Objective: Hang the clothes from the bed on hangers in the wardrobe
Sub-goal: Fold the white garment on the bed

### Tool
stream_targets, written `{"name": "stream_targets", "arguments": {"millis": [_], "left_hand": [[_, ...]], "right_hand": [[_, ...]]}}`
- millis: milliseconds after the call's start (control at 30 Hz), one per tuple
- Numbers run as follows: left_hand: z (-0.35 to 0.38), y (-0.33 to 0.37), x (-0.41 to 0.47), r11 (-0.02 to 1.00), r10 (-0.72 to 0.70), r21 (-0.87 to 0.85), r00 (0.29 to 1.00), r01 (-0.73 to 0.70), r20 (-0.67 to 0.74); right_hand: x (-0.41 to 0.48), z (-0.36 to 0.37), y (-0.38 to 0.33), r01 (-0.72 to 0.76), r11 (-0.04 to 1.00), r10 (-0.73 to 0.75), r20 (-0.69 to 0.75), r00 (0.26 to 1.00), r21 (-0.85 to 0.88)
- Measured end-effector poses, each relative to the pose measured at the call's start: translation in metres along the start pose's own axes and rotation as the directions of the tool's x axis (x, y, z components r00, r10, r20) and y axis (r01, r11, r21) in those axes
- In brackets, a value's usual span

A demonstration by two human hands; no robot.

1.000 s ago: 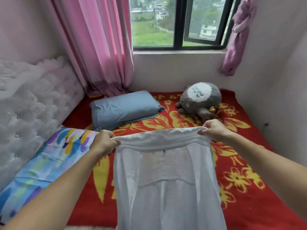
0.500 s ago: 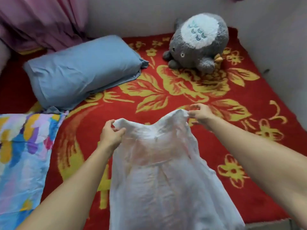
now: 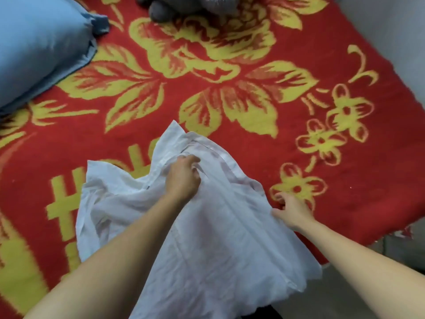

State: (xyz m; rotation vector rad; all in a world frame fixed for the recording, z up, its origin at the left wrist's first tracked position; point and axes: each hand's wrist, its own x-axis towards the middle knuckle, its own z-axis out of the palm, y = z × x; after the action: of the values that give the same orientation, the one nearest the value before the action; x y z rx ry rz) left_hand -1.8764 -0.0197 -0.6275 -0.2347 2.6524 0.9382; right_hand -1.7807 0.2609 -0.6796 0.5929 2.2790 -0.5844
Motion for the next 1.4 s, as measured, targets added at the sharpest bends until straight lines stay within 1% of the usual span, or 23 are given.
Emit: {"name": "stream_targets", "arguments": {"millis": [67, 133, 233, 267, 300, 367, 467, 500, 533, 633, 700, 733, 767, 800, 833, 867, 900, 967, 1033, 1167, 1233, 1300, 1400], "left_hand": [[0.024, 0.015, 0.026, 0.96, 0.17, 0.22, 0.985, -0.173, 0.034], [0.046, 0.021, 0.056, 0.855, 0.264, 0.428, 0.956, -0.294, 0.128], [0.069, 0.014, 0.086, 0.646, 0.246, 0.668, 0.929, -0.369, 0.275], [0.073, 0.009, 0.091, 0.609, 0.231, 0.708, 0.934, -0.357, 0.272], [0.074, 0.006, 0.094, 0.593, 0.223, 0.736, 0.945, -0.326, 0.239], [0.069, 0.004, 0.1, 0.61, 0.2, 0.755, 0.969, -0.241, 0.147], [0.049, 0.017, 0.116, 0.737, 0.184, 0.665, 0.983, -0.125, -0.02], [0.041, 0.026, 0.123, 0.777, 0.175, 0.623, 0.981, -0.087, -0.081], [0.033, 0.037, 0.13, 0.808, 0.168, 0.586, 0.976, -0.058, -0.135], [0.016, 0.079, 0.148, 0.852, 0.216, 0.521, 0.943, -0.056, -0.252], [0.009, 0.102, 0.153, 0.874, 0.247, 0.481, 0.92, -0.075, -0.306], [0.007, 0.109, 0.152, 0.887, 0.245, 0.455, 0.913, -0.075, -0.326], [0.004, 0.111, 0.15, 0.901, 0.232, 0.429, 0.912, -0.071, -0.338], [0.002, 0.111, 0.145, 0.91, 0.221, 0.408, 0.914, -0.068, -0.34], [0.0, 0.107, 0.139, 0.917, 0.21, 0.394, 0.919, -0.066, -0.333], [-0.002, 0.101, 0.131, 0.921, 0.2, 0.385, 0.925, -0.066, -0.322], [-0.005, 0.094, 0.123, 0.924, 0.192, 0.378, 0.932, -0.065, -0.309], [-0.012, 0.075, 0.106, 0.926, 0.179, 0.37, 0.944, -0.067, -0.276], [-0.02, 0.052, 0.087, 0.916, 0.16, 0.397, 0.958, -0.055, -0.238], [-0.034, -0.004, 0.045, 0.887, 0.066, 0.461, 0.98, 0.029, -0.189], [-0.037, -0.033, 0.026, 0.879, -0.016, 0.47, 0.99, 0.079, -0.138], [-0.039, -0.064, 0.009, 0.875, -0.086, 0.472, 0.994, 0.108, -0.068], [-0.046, -0.111, -0.025, 0.889, -0.114, 0.44, 0.992, 0.123, -0.046]], "right_hand": [[0.005, 0.011, 0.012, 0.031, 1.0, -0.031, -0.04, 0.999, 0.0], [0.005, 0.02, 0.021, 0.062, 0.998, -0.063, -0.027, 0.998, -0.026], [-0.001, 0.032, 0.035, 0.121, 0.981, -0.115, 0.051, 0.992, -0.149], [0.0, 0.034, 0.041, 0.124, 0.986, -0.117, 0.063, 0.991, -0.113], [0.001, 0.033, 0.045, 0.132, 0.991, -0.131, 0.078, 0.988, -0.004], [0.007, 0.019, 0.047, 0.128, 0.934, -0.163, 0.078, 0.984, 0.334], [0.02, -0.019, 0.035, -0.06, 0.686, -0.086, 0.163, 0.983, 0.725], [0.026, -0.033, 0.031, -0.109, 0.597, -0.077, 0.192, 0.978, 0.795], [0.032, -0.049, 0.029, -0.111, 0.548, -0.079, 0.184, 0.98, 0.829], [0.053, -0.099, 0.026, 0.057, 0.527, -0.125, 0.012, 0.992, 0.848], [0.063, -0.126, 0.03, 0.158, 0.563, -0.168, -0.075, 0.983, 0.811], [0.065, -0.134, 0.034, 0.2, 0.631, -0.2, -0.092, 0.975, 0.75], [0.065, -0.137, 0.038, 0.236, 0.736, -0.238, -0.085, 0.968, 0.635], [0.063, -0.137, 0.045, 0.261, 0.861, -0.273, -0.037, 0.961, 0.438], [0.059, -0.133, 0.053, 0.268, 0.946, -0.278, 0.033, 0.96, 0.18], [0.049, -0.127, 0.059, 0.256, 0.964, -0.247, 0.111, 0.963, -0.073], [0.035, -0.12, 0.063, 0.261, 0.927, -0.221, 0.168, 0.961, -0.269], [0.001, -0.104, 0.066, 0.326, 0.817, -0.249, 0.218, 0.944, -0.477], [-0.038, -0.083, 0.059, 0.46, 0.707, -0.369, 0.274, 0.888, -0.537], [-0.104, -0.015, 0.03, 0.659, 0.66, -0.501, 0.442, 0.744, -0.361], [-0.12, 0.031, 0.016, 0.719, 0.627, -0.555, 0.474, 0.683, -0.3], [-0.134, 0.075, 0.001, 0.74, 0.618, -0.581, 0.479, 0.658, -0.268], [-0.153, 0.131, -0.021, 0.704, 0.644, -0.523, 0.499, 0.691, -0.3]]}}
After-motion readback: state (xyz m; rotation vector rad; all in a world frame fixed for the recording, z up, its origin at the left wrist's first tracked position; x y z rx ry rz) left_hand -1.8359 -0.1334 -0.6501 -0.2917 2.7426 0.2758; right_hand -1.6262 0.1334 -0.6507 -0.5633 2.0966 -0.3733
